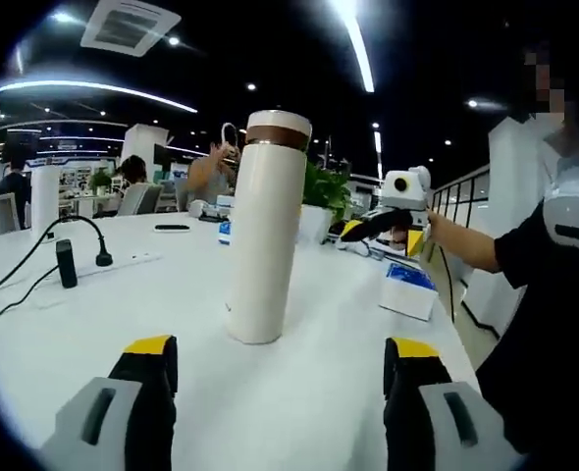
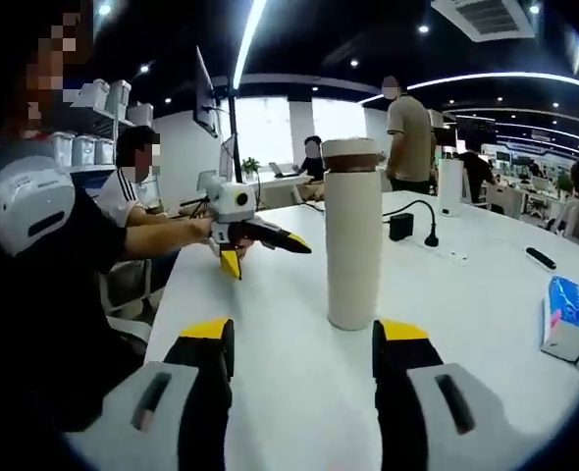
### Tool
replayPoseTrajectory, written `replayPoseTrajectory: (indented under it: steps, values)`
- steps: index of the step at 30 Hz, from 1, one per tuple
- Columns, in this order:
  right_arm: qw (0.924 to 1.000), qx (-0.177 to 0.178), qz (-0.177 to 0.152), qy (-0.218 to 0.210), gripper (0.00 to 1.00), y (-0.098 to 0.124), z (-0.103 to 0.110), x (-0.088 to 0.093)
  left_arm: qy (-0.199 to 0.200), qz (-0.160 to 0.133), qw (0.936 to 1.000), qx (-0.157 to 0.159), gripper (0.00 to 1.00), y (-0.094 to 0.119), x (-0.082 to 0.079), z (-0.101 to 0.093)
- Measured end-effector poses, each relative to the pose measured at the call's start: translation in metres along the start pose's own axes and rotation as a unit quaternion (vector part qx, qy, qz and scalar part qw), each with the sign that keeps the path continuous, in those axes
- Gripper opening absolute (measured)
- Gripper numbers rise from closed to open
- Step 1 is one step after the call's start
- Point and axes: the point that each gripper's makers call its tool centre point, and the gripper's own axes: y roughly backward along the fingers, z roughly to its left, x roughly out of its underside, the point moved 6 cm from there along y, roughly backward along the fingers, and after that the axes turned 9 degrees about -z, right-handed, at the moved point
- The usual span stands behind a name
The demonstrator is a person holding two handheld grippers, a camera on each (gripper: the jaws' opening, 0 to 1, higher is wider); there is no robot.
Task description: Grasp the water cup twist off the cup lid place the cup lid on the table
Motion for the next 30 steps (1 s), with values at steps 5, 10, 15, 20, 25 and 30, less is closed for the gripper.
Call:
replayPoseTrajectory:
  steps: [5, 10, 15, 20, 25, 30]
  values:
    - [1.0000, -0.003, -0.002, -0.001, 0.59, -0.003, -0.001, 0.002, 0.002, -0.006, 1.0000, 0.000, 0.86, -0.005, 0.002, 0.002]
    - [1.0000, -0.002, -0.009, -0.004, 0.58, -0.004, -0.004, 0.001, 0.005, -0.011, 0.9999, -0.003, 0.86, -0.012, 0.005, 0.009]
    - [0.9999, 0.000, -0.014, -0.006, 0.58, -0.005, -0.006, 0.002, 0.012, -0.024, 0.9996, -0.006, 0.86, -0.018, 0.007, 0.015]
    - [0.9998, 0.003, -0.016, -0.010, 0.58, -0.005, -0.010, 0.004, 0.014, -0.024, 0.9996, -0.009, 0.86, -0.024, 0.010, 0.019]
    - [0.9996, 0.004, -0.026, -0.012, 0.58, -0.005, -0.013, 0.005, 0.007, -0.024, 0.9997, -0.008, 0.85, -0.031, 0.010, 0.022]
    - [0.9992, 0.006, -0.038, -0.014, 0.57, -0.004, -0.016, 0.004, 0.004, -0.024, 0.9997, -0.005, 0.85, -0.039, 0.010, 0.023]
